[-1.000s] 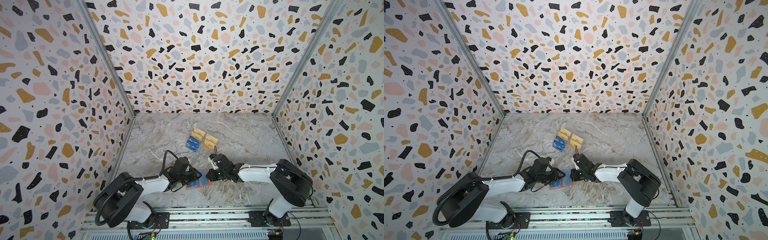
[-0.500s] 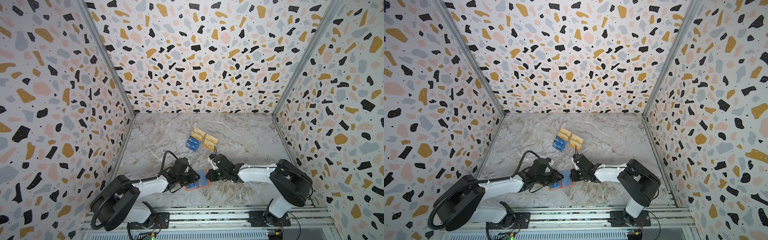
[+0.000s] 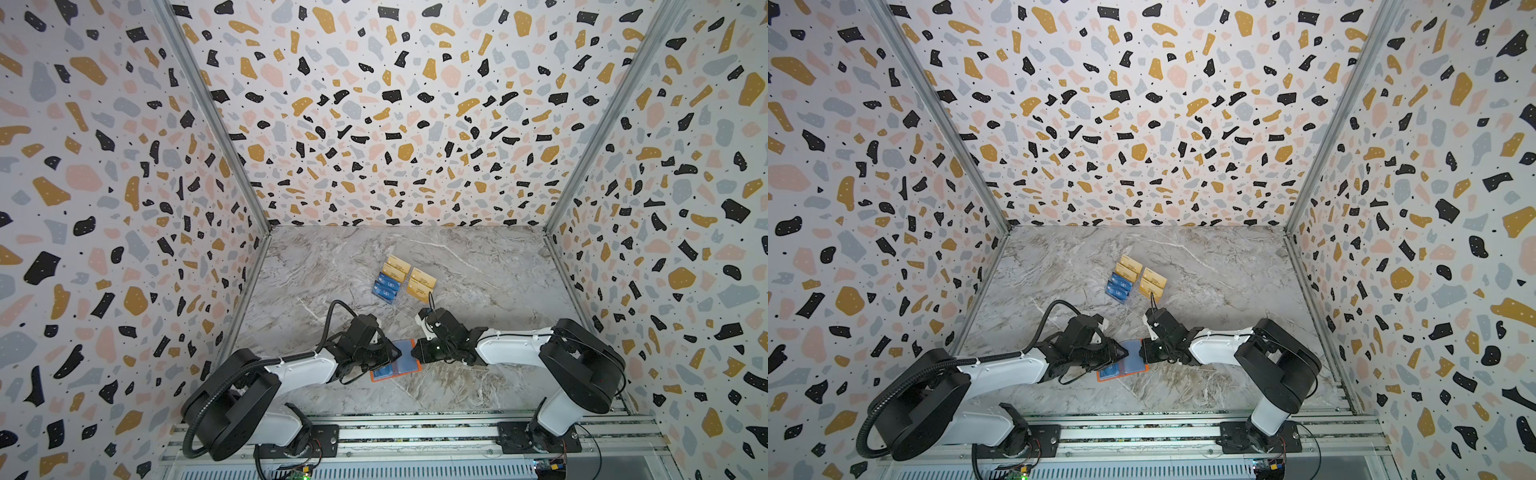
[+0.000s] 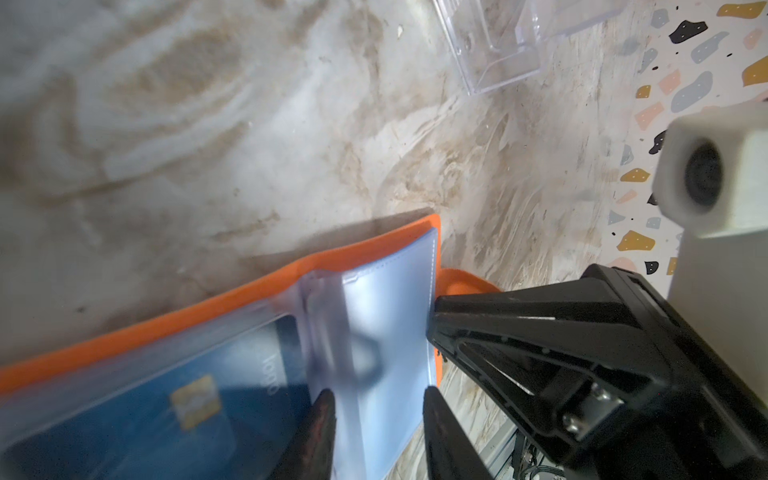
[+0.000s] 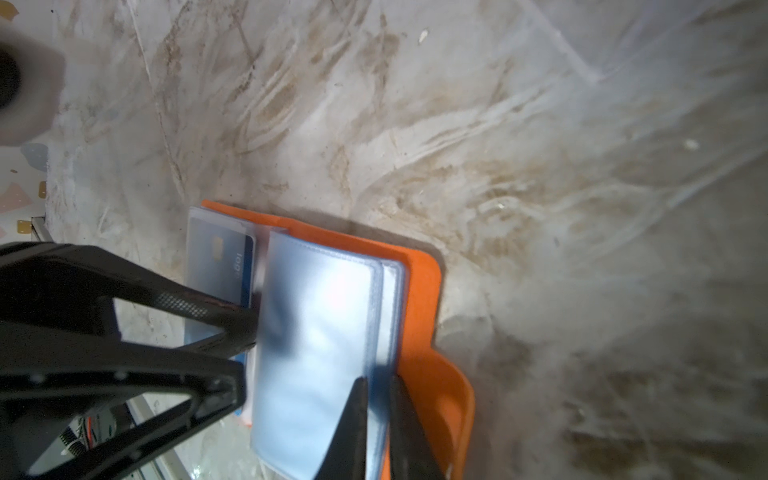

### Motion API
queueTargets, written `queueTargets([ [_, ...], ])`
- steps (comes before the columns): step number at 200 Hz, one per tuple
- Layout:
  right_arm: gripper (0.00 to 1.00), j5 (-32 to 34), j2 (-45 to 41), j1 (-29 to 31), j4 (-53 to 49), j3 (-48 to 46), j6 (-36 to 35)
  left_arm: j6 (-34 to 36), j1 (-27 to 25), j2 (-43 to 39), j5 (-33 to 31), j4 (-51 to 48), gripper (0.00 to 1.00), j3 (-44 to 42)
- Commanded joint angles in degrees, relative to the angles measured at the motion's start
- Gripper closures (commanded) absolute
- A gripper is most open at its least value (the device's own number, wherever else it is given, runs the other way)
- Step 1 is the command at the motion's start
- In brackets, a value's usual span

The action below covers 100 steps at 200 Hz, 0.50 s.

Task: Put the credit cards into the card holder

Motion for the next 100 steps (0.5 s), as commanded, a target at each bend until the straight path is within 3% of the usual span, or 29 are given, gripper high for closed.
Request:
queueTargets([
  [1, 0.87, -0.1, -0.2, 0.5, -0.7, -0.2, 0.1, 1.0, -0.2, 1.4, 2.5, 2.9, 0.62, 1.9],
  [100, 0.87, -0.1, 0.0, 0.5, -0.5, -0.2, 0.0, 0.9, -0.1, 3.1, 2.8, 5.4, 0.64, 1.4],
])
